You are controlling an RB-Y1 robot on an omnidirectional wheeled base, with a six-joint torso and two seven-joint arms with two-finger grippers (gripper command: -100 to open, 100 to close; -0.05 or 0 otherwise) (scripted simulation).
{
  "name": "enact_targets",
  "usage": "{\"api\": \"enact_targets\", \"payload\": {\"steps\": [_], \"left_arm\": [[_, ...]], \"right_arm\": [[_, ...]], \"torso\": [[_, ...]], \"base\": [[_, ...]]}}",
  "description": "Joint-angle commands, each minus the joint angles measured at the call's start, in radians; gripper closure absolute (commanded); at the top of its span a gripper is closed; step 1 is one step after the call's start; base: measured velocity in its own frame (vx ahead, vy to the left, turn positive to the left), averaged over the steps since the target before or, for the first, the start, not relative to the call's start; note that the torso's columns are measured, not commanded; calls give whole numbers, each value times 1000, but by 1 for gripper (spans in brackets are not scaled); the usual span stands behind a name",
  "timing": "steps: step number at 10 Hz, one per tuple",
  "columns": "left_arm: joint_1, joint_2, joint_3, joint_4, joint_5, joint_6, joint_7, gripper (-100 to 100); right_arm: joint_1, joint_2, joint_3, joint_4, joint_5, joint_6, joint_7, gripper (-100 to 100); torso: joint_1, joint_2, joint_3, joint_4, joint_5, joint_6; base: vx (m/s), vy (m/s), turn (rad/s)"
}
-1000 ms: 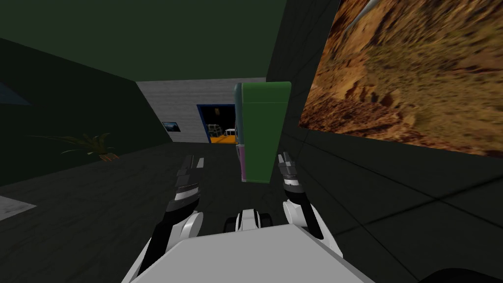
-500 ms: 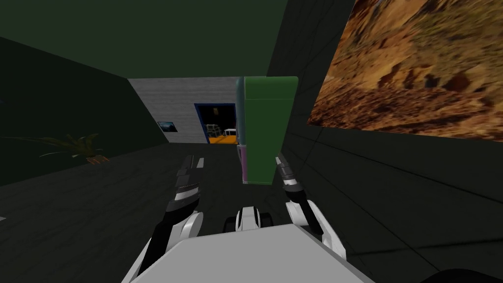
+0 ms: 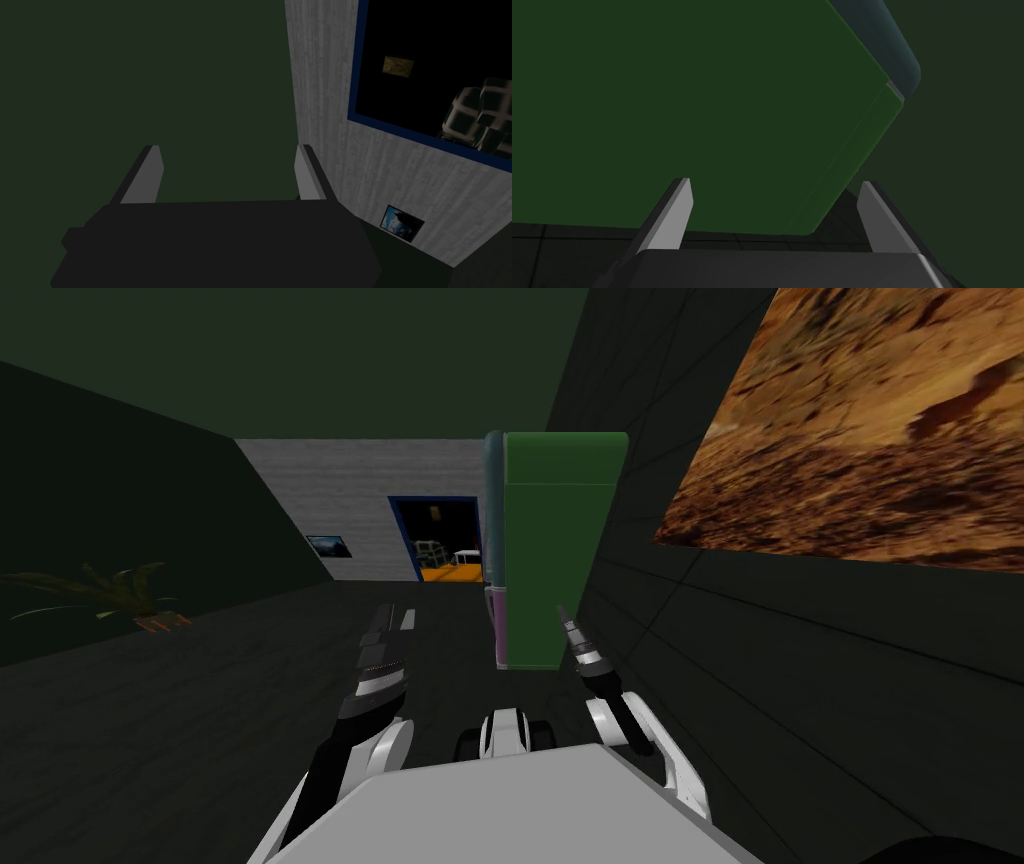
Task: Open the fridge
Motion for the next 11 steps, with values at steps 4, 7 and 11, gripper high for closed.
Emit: {"api": "enact_targets", "payload": {"steps": [4,7,11], "left_arm": [[0,0,0,0,0,0,0,0],[0,0,0,0,0,0,0,0],[0,0,0,0,0,0,0,0]], "right_arm": [[-15,-50,-14,36,127,51,89,-100],[-28,-87,-25,63,214,91,160,-100],[-42,-125,-37,91,311,129,234,-100]], "torso": [[0,-1,-1,0,0,0],[0,-1,-1,0,0,0],[0,-1,-1,0,0,0]], "base": [[108,97,-35],[112,102,-41],[102,96,-33]]}}
